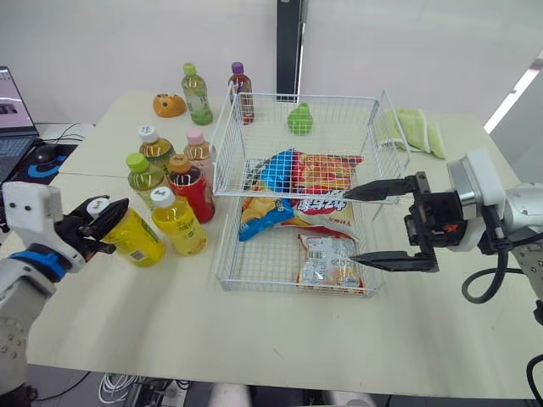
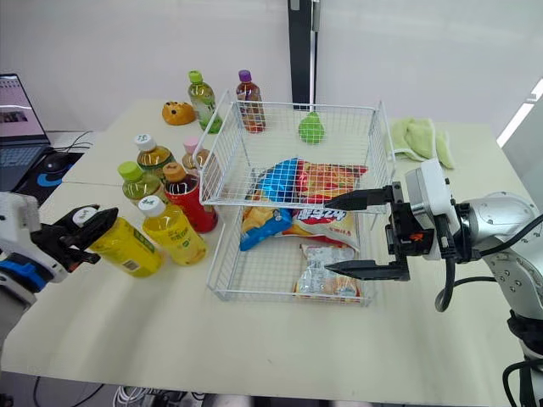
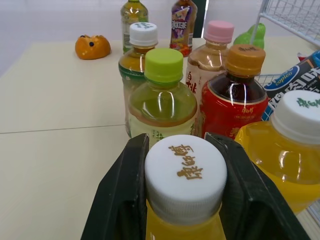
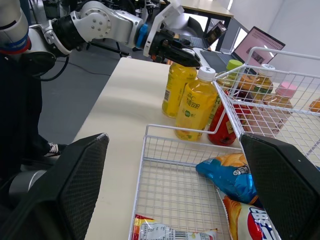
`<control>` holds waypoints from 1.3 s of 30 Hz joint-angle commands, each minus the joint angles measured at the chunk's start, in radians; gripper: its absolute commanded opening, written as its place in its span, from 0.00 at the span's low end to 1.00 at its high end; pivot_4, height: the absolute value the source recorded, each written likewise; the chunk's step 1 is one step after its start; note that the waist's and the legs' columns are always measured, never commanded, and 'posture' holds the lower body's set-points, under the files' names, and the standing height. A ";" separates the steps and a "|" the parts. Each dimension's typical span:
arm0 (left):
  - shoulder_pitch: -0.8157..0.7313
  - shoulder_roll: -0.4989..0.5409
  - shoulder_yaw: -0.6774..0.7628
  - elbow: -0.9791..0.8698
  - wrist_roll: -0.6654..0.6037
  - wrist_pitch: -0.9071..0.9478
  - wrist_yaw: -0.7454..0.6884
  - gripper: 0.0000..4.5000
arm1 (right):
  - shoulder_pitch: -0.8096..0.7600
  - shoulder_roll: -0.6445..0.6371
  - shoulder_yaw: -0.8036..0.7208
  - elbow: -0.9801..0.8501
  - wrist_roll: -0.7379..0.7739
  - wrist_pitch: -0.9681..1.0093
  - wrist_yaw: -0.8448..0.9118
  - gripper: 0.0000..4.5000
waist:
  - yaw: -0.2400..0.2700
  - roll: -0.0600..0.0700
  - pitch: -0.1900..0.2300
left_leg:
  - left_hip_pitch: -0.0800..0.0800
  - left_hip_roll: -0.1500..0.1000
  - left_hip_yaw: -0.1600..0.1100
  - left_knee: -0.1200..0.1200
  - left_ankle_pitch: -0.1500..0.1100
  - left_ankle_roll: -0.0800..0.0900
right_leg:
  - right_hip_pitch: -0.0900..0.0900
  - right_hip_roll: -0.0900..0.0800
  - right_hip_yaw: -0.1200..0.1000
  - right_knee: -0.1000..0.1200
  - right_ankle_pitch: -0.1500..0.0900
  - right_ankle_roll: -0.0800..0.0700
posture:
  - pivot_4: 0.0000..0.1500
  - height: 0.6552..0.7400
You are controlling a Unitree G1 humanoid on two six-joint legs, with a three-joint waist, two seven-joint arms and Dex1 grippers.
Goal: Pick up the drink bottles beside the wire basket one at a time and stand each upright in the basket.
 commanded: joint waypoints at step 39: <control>-1.775 -0.393 -0.863 1.226 0.357 -0.232 -0.561 0.30 | 0.298 -0.181 -0.740 -0.171 0.172 0.311 -0.343 1.00 | 0.014 0.013 0.013 | -0.009 -0.011 -0.003 0.003 0.000 0.001 | -0.006 -0.004 0.004 0.002 -0.004 0.007 | 1.00 0.71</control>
